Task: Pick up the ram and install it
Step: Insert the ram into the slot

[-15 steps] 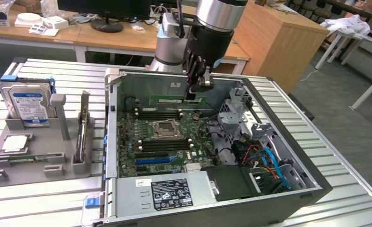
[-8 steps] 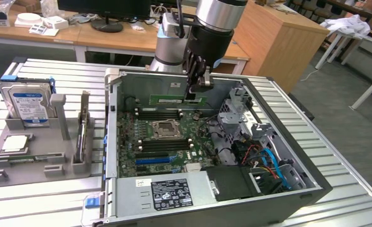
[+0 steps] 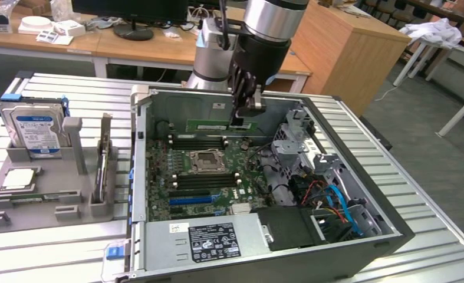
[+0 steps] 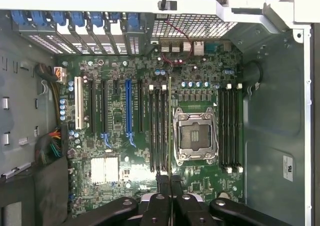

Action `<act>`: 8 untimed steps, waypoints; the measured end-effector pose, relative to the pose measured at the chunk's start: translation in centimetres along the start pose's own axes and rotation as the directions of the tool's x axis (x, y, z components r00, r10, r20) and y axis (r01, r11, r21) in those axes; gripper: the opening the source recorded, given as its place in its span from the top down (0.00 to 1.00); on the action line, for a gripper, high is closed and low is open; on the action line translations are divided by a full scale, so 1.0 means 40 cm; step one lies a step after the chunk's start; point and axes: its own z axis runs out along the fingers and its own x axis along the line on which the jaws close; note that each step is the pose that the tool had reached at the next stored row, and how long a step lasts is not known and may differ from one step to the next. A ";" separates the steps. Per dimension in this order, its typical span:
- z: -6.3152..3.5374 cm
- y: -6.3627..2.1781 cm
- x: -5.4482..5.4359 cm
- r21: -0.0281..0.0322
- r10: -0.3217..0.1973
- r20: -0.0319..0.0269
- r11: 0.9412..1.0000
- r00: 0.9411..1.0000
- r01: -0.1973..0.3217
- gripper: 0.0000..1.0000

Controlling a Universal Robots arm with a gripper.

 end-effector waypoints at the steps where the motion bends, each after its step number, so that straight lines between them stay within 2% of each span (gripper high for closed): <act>1: 0.003 0.000 0.000 0.000 0.000 0.000 1.000 1.000 0.000 0.88; 8: 0.031 0.000 0.003 -0.001 0.000 0.000 1.000 1.000 0.000 0.88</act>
